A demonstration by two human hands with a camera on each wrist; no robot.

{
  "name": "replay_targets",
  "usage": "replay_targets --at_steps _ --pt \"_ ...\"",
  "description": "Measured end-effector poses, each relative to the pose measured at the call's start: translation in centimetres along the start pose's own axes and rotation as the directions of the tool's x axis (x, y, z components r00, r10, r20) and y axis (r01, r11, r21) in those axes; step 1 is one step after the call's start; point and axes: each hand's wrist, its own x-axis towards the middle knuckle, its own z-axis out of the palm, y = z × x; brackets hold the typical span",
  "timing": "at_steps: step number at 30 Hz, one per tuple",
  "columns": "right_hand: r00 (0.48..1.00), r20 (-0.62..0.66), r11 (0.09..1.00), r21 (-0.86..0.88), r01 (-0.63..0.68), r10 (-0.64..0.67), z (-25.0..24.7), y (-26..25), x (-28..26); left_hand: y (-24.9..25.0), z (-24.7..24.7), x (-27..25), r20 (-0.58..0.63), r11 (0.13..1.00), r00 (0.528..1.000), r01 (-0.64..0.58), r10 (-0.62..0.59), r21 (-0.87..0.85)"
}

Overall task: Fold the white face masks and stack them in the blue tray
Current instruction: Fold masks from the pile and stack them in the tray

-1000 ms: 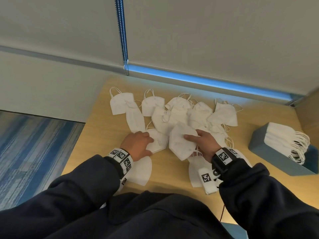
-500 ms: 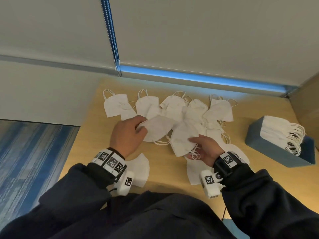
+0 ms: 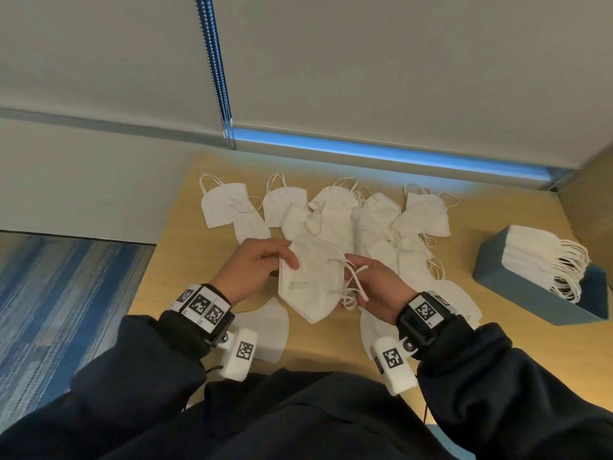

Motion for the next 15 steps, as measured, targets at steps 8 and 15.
replay_targets --at_steps 8,15 --pt "0.998 -0.052 0.977 0.210 -0.026 0.037 -0.6 0.3 0.5 -1.0 -0.4 -0.5 -0.088 0.999 0.995 -0.037 0.037 0.002" --pt "0.997 -0.073 0.996 0.083 0.029 -0.023 -0.7 -0.3 0.5 -2.0 -1.0 -0.9 -0.129 0.995 0.989 -0.066 0.076 0.078"
